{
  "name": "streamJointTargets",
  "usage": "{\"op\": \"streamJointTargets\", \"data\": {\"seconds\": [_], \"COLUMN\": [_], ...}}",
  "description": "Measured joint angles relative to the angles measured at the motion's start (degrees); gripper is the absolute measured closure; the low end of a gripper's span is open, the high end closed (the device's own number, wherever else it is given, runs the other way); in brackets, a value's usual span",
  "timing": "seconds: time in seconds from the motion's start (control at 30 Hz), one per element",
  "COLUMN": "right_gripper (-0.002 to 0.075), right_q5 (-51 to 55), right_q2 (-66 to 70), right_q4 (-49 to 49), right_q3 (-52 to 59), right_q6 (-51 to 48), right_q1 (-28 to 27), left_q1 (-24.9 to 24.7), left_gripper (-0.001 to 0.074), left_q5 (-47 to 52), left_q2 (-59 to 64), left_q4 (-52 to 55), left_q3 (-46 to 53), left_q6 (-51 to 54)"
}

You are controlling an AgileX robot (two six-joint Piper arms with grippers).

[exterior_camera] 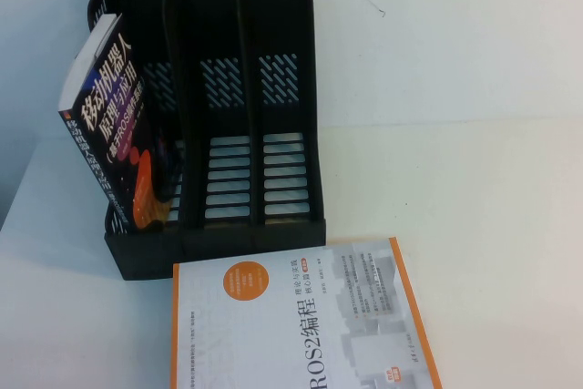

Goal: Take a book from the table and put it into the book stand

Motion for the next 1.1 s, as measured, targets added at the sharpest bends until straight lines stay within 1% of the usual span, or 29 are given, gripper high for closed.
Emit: {"op": "streamJointTargets", "data": {"seconds": [0.37,0.47,0.57,0.7,0.83,0.93,1.1], "right_gripper": [0.0718,0.0718,0.0718,0.0718,0.0718,0.0718,0.0718], "right_q5": [-0.2,-0.7,-3.9,-15.0,-31.2,-43.1,-62.2], "right_q2": [0.0,0.0,0.0,0.0,0.0,0.0,0.0], "right_q4": [0.0,0.0,-0.1,-0.4,-0.8,-1.0,-1.2], "right_q3": [0.0,0.0,0.1,0.1,0.1,0.1,0.1], "right_q6": [0.0,0.0,0.0,0.0,0.0,0.0,0.1], "right_q1": [0.0,0.0,0.0,0.0,0.0,0.0,0.0], "left_q1": [0.0,0.0,0.0,0.0,0.0,0.0,0.0], "left_gripper": [0.0738,0.0738,0.0738,0.0738,0.0738,0.0738,0.0738], "left_q5": [-1.7,-3.7,-8.7,-22.6,-39.4,-49.3,-60.9], "left_q2": [0.0,0.0,0.0,0.0,0.0,0.0,0.0], "left_q4": [0.0,0.0,0.0,0.4,0.4,0.4,0.4], "left_q3": [0.0,0.0,0.0,0.0,0.0,0.0,0.0], "left_q6": [0.1,0.1,0.2,0.4,0.4,0.6,0.6]}}
